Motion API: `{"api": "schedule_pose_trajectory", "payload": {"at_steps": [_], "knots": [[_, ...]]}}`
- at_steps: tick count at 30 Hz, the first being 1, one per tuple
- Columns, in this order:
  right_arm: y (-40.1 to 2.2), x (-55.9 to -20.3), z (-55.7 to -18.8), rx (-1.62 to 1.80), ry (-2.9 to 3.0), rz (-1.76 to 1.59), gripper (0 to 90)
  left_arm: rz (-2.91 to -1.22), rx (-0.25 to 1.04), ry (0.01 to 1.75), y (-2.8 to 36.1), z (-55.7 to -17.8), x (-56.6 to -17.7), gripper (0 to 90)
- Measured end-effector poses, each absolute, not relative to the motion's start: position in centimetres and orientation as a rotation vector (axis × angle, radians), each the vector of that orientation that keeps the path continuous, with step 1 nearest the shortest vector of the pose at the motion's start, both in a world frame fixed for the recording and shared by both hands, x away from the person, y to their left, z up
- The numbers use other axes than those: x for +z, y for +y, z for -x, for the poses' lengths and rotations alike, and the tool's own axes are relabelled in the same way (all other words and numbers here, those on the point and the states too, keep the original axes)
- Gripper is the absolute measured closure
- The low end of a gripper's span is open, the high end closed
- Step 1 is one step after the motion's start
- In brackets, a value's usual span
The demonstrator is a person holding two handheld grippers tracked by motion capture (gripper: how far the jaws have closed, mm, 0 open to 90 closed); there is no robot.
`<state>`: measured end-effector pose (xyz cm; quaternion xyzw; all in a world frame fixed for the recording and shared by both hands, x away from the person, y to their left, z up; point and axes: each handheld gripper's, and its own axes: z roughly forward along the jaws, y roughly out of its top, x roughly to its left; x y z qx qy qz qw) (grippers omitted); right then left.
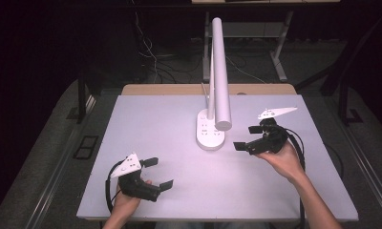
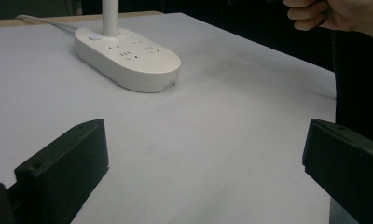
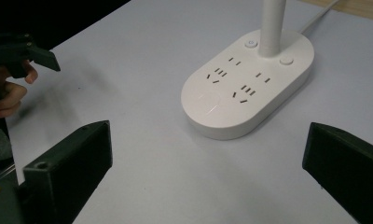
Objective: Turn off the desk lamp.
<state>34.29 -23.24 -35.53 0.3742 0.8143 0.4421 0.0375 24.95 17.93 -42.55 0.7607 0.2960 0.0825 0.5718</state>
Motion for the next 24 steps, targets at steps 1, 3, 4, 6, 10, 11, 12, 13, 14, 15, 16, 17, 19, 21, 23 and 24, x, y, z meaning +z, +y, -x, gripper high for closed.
{"api": "schedule_pose_trajectory", "payload": {"at_steps": [1,3,4,6,10,11,12,13,14,15,16,17,19,21,23,24], "knots": [[-23.2,-35.6,-34.5,1.360,2.497,-1.148,1.3,-1.784,0.193,0.694,17.9,-24.9,-42.5,0.0],[-23.0,-35.6,-35.0,1.366,2.496,-1.156,1.3,-1.786,0.191,0.693,17.8,-24.9,-42.6,0.0],[-23.0,-35.7,-35.2,1.365,2.496,-1.155,1.3,-1.787,0.191,0.692,17.8,-24.9,-42.6,0.0],[-22.7,-35.7,-35.7,1.360,2.505,-1.161,1.3,-1.790,0.190,0.690,17.8,-24.9,-42.6,0.0],[-22.3,-35.7,-36.6,1.349,2.512,-1.157,1.3,-1.786,0.188,0.690,17.9,-24.9,-42.6,0.0],[-22.2,-35.7,-36.8,1.349,2.513,-1.160,1.3,-1.786,0.188,0.690,17.9,-24.9,-42.6,0.0],[-22.1,-35.6,-37.0,1.351,2.506,-1.156,1.3,-1.784,0.188,0.689,17.9,-24.9,-42.6,0.0],[-22.1,-35.6,-37.2,1.350,2.507,-1.158,1.3,-1.784,0.188,0.689,17.9,-24.9,-42.6,0.0],[-22.0,-35.5,-37.4,1.347,2.510,-1.154,1.3,-1.785,0.188,0.688,17.9,-24.9,-42.5,0.0],[-21.9,-35.5,-37.5,1.350,2.507,-1.153,1.3,-1.785,0.188,0.688,17.9,-24.9,-42.5,0.0],[-21.9,-35.4,-37.7,1.347,2.508,-1.157,1.3,-1.783,0.188,0.688,17.9,-24.9,-42.5,0.0],[-21.9,-35.4,-37.9,1.344,2.508,-1.156,1.4,-1.783,0.188,0.688,17.9,-24.9,-42.5,0.0],[-21.8,-35.2,-38.2,1.342,2.512,-1.165,1.4,-1.783,0.188,0.689,17.9,-24.9,-42.5,0.0],[-21.7,-35.2,-38.4,1.344,2.510,-1.157,1.3,-1.783,0.188,0.688,17.9,-24.9,-42.5,0.0],[-21.7,-35.0,-38.9,1.343,2.509,-1.151,1.3,-1.783,0.189,0.688,17.9,-24.9,-42.5,0.0],[-21.7,-35.0,-39.1,1.345,2.504,-1.155,1.3,-1.783,0.188,0.688,17.9,-24.9,-42.5,0.0]]}}
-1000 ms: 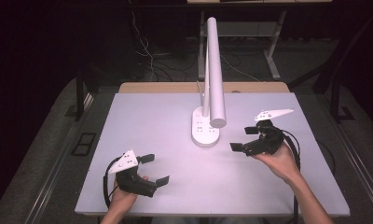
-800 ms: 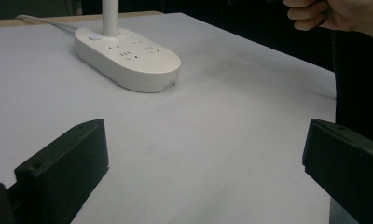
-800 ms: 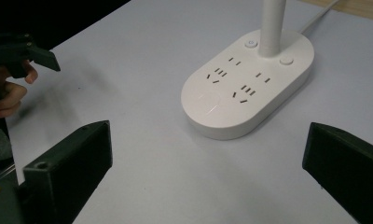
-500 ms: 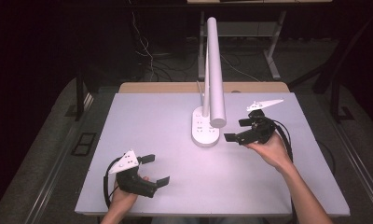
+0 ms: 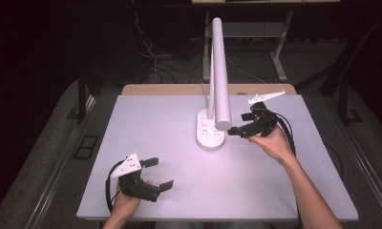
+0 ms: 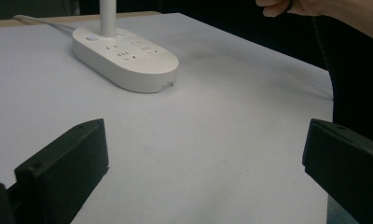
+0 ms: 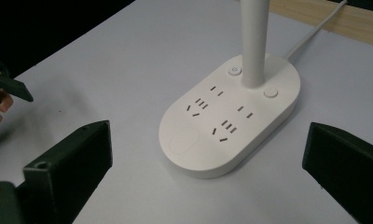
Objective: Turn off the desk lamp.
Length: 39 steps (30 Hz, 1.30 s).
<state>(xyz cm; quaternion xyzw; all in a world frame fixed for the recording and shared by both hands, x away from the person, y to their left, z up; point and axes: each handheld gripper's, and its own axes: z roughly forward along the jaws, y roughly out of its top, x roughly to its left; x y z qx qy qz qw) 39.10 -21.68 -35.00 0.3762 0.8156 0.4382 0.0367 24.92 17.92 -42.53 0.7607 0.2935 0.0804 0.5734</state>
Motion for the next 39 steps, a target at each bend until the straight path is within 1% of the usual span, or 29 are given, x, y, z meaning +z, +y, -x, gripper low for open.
{"api": "schedule_pose_trajectory", "payload": {"at_steps": [25,26,27,30,31,32,35,39], "knots": [[-20.9,-35.0,-44.2,1.334,2.461,-1.250,1.4,-1.776,0.190,0.691,18.1,-24.9,-42.5,0.0],[-20.8,-35.1,-44.4,1.329,2.461,-1.258,2.2,-1.776,0.190,0.689,18.2,-24.9,-42.5,0.0],[-20.8,-35.3,-44.5,1.332,2.462,-1.259,5.6,-1.776,0.190,0.689,18.2,-24.9,-42.5,0.0],[-20.7,-35.5,-45.0,1.345,2.444,-1.269,6.2,-1.774,0.190,0.689,18.2,-24.8,-42.4,0.0],[-20.6,-35.6,-45.2,1.344,2.446,-1.267,8.5,-1.774,0.190,0.690,18.2,-24.8,-42.4,0.0],[-20.5,-35.7,-45.3,1.349,2.449,-1.256,13.6,-1.774,0.190,0.689,18.2,-24.8,-42.5,0.0],[-20.2,-35.9,-45.7,1.361,2.435,-1.251,16.6,-1.774,0.189,0.689,18.1,-24.8,-42.4,0.0],[-19.7,-36.3,-46.0,1.337,2.421,-1.242,27.3,-1.777,0.192,0.685,18.2,-24.8,-42.4,0.0]]}}
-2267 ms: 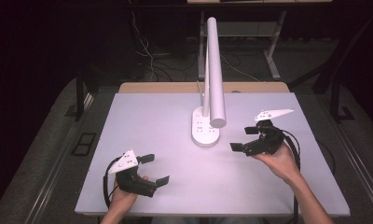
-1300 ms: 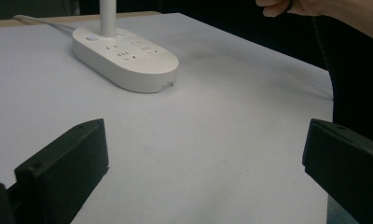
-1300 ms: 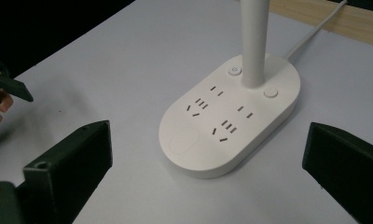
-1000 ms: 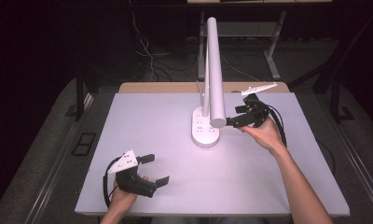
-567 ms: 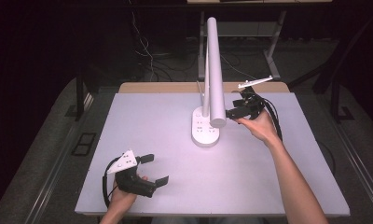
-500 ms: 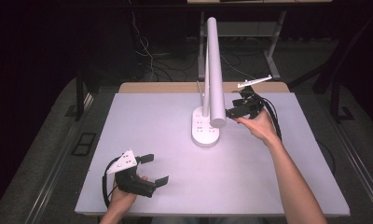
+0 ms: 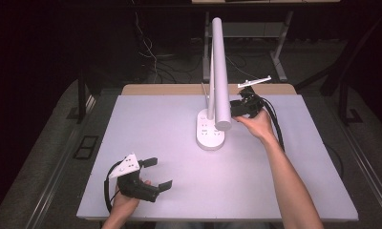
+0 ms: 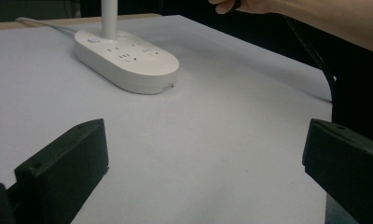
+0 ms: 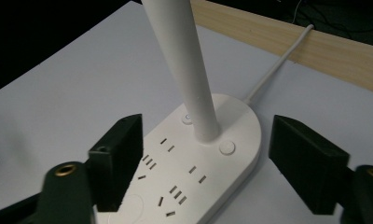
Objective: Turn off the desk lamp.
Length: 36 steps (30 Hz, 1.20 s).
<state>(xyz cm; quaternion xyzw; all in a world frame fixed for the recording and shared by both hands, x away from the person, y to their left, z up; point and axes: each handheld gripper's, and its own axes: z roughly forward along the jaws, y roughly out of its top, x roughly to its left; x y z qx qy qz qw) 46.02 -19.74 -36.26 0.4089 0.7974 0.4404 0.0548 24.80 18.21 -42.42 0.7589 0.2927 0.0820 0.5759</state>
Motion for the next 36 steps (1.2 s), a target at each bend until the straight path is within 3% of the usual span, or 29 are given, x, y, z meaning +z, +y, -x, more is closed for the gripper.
{"api": "schedule_pose_trajectory", "payload": {"at_steps": [2,25,36], "knots": [[-19.6,-36.5,-46.2,1.341,2.418,-1.243,35.4,-1.777,0.191,0.686,18.2,-24.8,-42.4,0.0],[-19.1,-39.9,-48.6,1.367,2.392,-1.321,86.6,-1.779,0.190,0.683,18.3,-24.8,-42.4,0.0],[-18.3,-41.3,-49.0,1.343,2.443,-1.335,89.8,-1.780,0.187,0.682,18.2,-24.8,-42.4,0.0]]}}
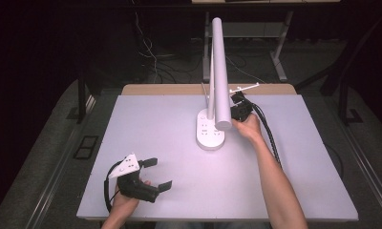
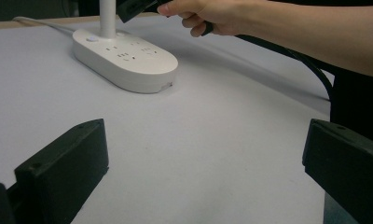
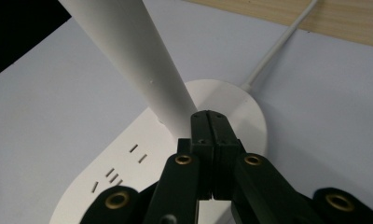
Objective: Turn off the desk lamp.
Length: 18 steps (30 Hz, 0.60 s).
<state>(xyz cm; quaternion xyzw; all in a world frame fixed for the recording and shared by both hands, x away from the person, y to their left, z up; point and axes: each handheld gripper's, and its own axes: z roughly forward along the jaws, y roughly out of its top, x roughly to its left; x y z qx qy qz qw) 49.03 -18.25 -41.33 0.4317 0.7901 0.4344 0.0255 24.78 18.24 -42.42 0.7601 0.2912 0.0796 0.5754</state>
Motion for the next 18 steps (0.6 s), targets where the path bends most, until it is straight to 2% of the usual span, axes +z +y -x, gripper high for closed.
{"api": "schedule_pose_trajectory", "payload": {"at_steps": [18], "knots": [[-18.0,-43.1,-49.7,1.345,2.466,-1.370,90.0,-1.786,0.190,0.681,18.3,-24.8,-42.4,0.0]]}}
